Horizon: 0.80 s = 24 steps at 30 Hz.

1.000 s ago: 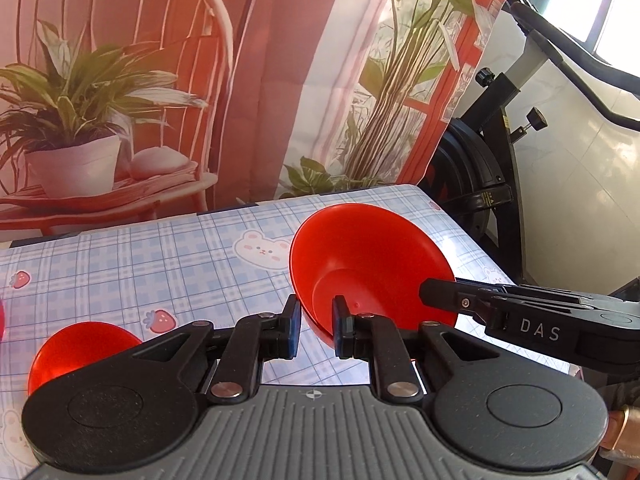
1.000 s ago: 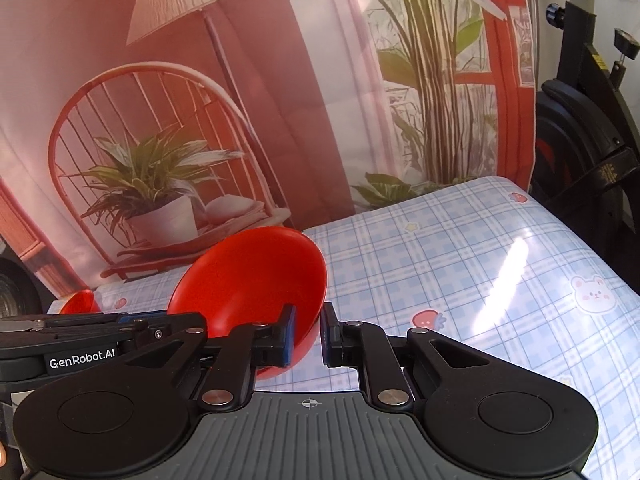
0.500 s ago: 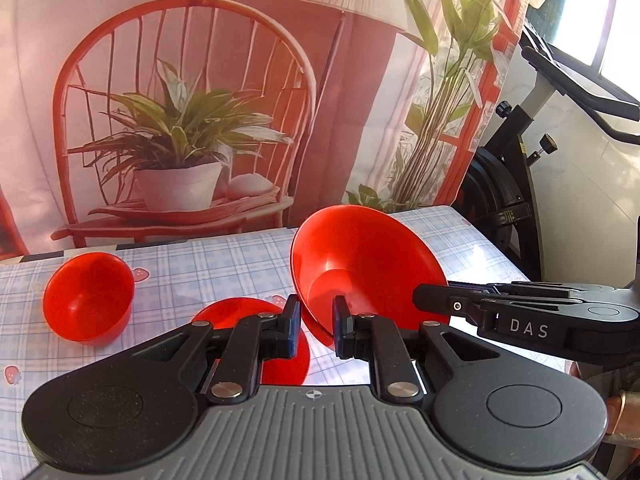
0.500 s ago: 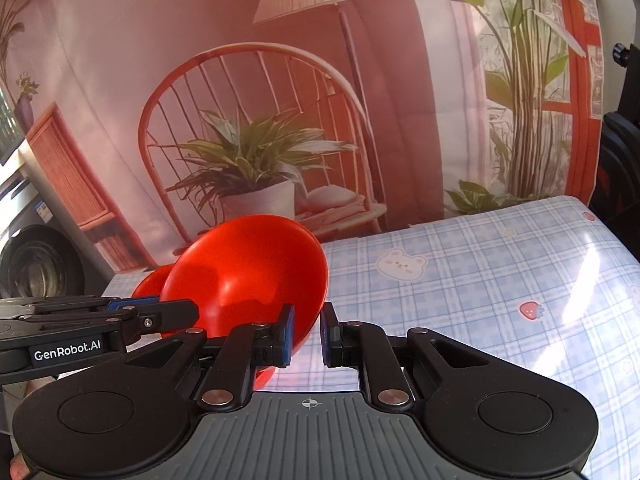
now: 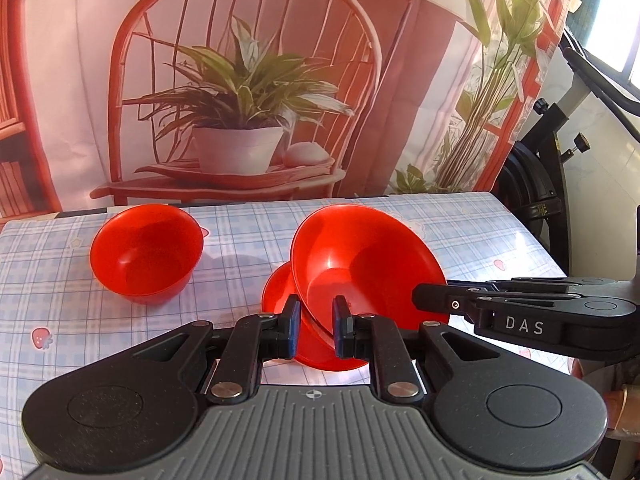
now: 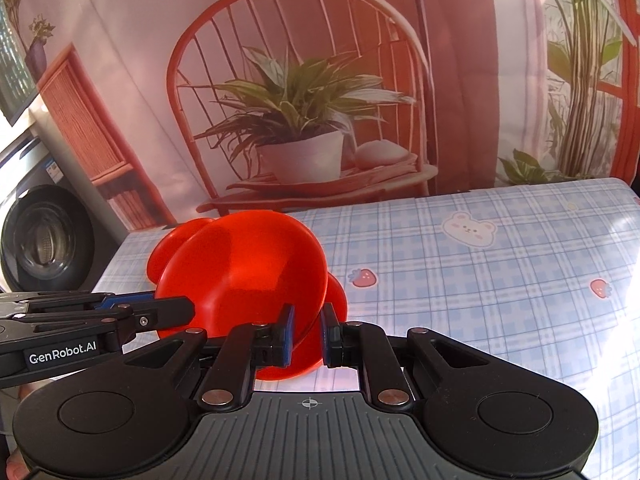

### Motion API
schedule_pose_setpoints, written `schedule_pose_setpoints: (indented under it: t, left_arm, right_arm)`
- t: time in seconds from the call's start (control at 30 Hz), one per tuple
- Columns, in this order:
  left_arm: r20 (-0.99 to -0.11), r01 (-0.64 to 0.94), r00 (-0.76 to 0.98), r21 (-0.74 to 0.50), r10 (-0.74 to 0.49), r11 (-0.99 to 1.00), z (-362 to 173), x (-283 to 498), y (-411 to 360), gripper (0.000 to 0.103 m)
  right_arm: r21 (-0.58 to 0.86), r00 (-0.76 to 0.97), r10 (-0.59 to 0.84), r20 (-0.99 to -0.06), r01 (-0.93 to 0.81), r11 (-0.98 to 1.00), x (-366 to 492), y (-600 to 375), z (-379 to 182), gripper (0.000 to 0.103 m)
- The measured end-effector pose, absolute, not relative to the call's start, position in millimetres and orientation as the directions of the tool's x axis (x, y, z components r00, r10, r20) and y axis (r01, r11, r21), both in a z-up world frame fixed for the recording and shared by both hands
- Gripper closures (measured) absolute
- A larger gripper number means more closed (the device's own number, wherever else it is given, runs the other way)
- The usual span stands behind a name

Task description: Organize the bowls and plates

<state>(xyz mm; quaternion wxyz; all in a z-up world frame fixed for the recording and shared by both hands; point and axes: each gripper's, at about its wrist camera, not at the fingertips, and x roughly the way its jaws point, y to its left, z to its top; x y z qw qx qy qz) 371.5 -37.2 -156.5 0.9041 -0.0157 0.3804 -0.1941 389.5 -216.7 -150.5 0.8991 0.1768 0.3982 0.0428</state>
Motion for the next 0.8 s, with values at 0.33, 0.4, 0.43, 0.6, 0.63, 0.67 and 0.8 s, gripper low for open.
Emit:
schedule_pose_setpoints:
  t: [0.33,0.4,0.43,0.6,0.63,0.67,0.8]
  left_arm:
    - [-0.715,0.326,0.606,-0.175,-0.348,0.929,-185,387,-39,0.086]
    - [-0.720,0.320,0.600,-0.182,-0.348,0.930,-188,390,-39,0.086]
    - [-0.723,0.316,0.598,-0.184,-0.346,0.931,-190,392,-38,0.086]
    - [-0.737,0.310,0.587,-0.176,-0.334,0.934,-196,397,-40,0.086]
    - [-0.740,0.308,0.585,-0.175,-0.331,0.935,-197,398,-41,0.086]
    - [-0.743,0.305,0.582,-0.175,-0.329,0.936,-198,399,-41,0.086]
    - [-0.746,0.304,0.579,-0.178,-0.330,0.936,-199,401,-40,0.086]
  right_arm:
    - [0.325,0.640,0.195,-0.743,0.090,0.941,409,-217,-174,0.090]
    - [0.322,0.634,0.195,-0.748,0.090,0.942,411,-216,-177,0.090]
    - [0.322,0.631,0.196,-0.751,0.090,0.943,413,-216,-179,0.090]
    - [0.323,0.621,0.202,-0.757,0.088,0.942,416,-216,-185,0.090]
    - [0.324,0.620,0.203,-0.758,0.088,0.942,416,-216,-186,0.090]
    - [0.323,0.618,0.203,-0.759,0.087,0.942,417,-216,-187,0.090]
    - [0.319,0.612,0.204,-0.764,0.085,0.944,419,-215,-188,0.090]
